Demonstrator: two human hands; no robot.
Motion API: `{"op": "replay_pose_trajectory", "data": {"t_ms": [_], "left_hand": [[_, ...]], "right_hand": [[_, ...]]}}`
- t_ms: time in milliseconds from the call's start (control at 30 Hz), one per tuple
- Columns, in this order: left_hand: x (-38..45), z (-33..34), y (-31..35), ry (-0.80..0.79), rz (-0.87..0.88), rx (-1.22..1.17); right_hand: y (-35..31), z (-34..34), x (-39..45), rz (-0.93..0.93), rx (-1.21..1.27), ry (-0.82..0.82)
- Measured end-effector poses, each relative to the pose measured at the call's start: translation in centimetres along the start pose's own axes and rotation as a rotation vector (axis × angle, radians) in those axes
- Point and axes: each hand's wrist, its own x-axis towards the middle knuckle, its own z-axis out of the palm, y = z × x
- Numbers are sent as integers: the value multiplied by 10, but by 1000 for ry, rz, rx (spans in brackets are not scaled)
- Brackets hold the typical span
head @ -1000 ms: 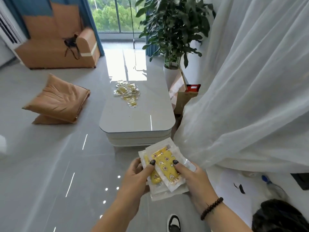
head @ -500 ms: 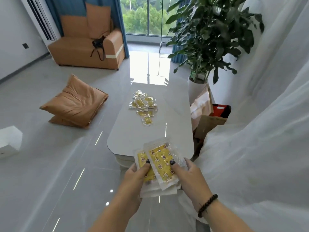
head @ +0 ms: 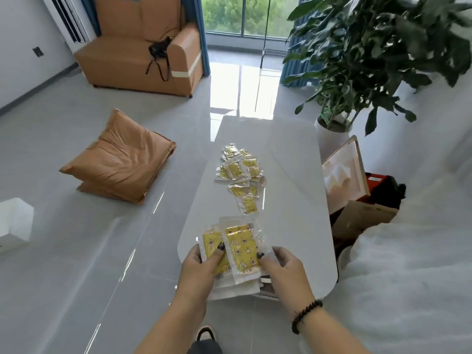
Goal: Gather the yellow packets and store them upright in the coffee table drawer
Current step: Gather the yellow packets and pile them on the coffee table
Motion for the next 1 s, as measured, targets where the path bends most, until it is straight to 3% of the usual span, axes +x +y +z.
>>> {"op": "replay_pose_trajectory", "data": {"t_ms": [233,500,733,1000], "left_hand": [[112,-5,49,4,-26,96],[245,22,60,147,-137,52],[380,65,11,230,-289,30],[515,104,-77,266,-349,51]], "right_hand": [[-26,40,102,124,131,134],[-37,26,238,252,226,249],[2,17,398,362,230,342],[97,26,535,451,234,383]]}}
